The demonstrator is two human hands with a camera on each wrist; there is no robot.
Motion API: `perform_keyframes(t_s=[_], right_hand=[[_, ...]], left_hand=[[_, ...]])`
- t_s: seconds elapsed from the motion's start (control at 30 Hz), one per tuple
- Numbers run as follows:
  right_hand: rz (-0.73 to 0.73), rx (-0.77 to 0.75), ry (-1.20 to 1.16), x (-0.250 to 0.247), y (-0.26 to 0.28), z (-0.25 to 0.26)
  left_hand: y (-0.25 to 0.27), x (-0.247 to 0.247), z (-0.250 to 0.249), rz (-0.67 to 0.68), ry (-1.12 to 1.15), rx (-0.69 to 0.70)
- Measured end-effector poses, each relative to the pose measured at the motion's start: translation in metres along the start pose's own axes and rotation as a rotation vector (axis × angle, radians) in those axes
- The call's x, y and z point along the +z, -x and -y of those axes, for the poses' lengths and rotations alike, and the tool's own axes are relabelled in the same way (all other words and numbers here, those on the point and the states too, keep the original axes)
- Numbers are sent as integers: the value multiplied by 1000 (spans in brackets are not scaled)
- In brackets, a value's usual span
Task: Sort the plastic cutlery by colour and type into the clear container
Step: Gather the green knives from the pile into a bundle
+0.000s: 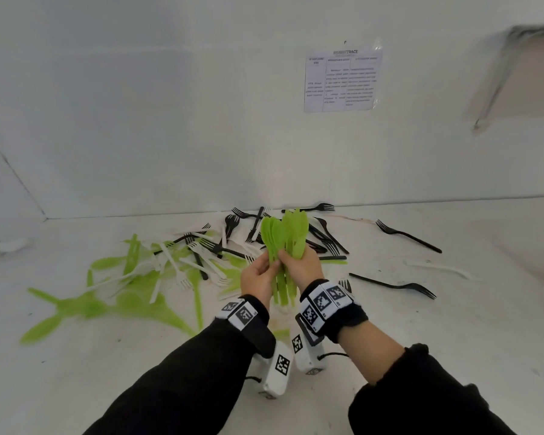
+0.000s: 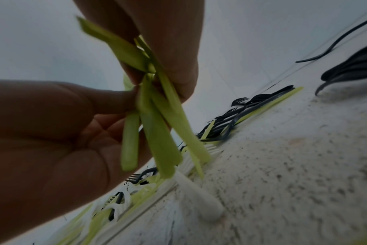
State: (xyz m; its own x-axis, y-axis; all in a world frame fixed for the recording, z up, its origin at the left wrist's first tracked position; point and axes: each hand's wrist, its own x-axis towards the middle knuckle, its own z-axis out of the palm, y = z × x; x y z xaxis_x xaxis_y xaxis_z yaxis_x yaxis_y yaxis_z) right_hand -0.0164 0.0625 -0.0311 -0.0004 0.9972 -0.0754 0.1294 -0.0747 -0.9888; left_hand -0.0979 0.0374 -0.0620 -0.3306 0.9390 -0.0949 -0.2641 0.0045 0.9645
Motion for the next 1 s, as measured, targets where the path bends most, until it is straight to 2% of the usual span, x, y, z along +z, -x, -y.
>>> perform_keyframes(t_s=[0.13,0.33,0.57,0.83,1.0], right_hand=[[-31,12,22,1,0,-7],[-2,22,5,-2,-2,-8],[20,-12,1,-4,-4,-10],[97,48,-94,-7,-6,-15],[136,57,-59,-7,-7,-15]], left_hand=[[4,-3,6,10,39,-34],[4,-14,10,49,139,-105],[-1,-16,6,155,121,-130],[-8,-19,8,85,216,-174],[-8,-18,4,161,229,-153]])
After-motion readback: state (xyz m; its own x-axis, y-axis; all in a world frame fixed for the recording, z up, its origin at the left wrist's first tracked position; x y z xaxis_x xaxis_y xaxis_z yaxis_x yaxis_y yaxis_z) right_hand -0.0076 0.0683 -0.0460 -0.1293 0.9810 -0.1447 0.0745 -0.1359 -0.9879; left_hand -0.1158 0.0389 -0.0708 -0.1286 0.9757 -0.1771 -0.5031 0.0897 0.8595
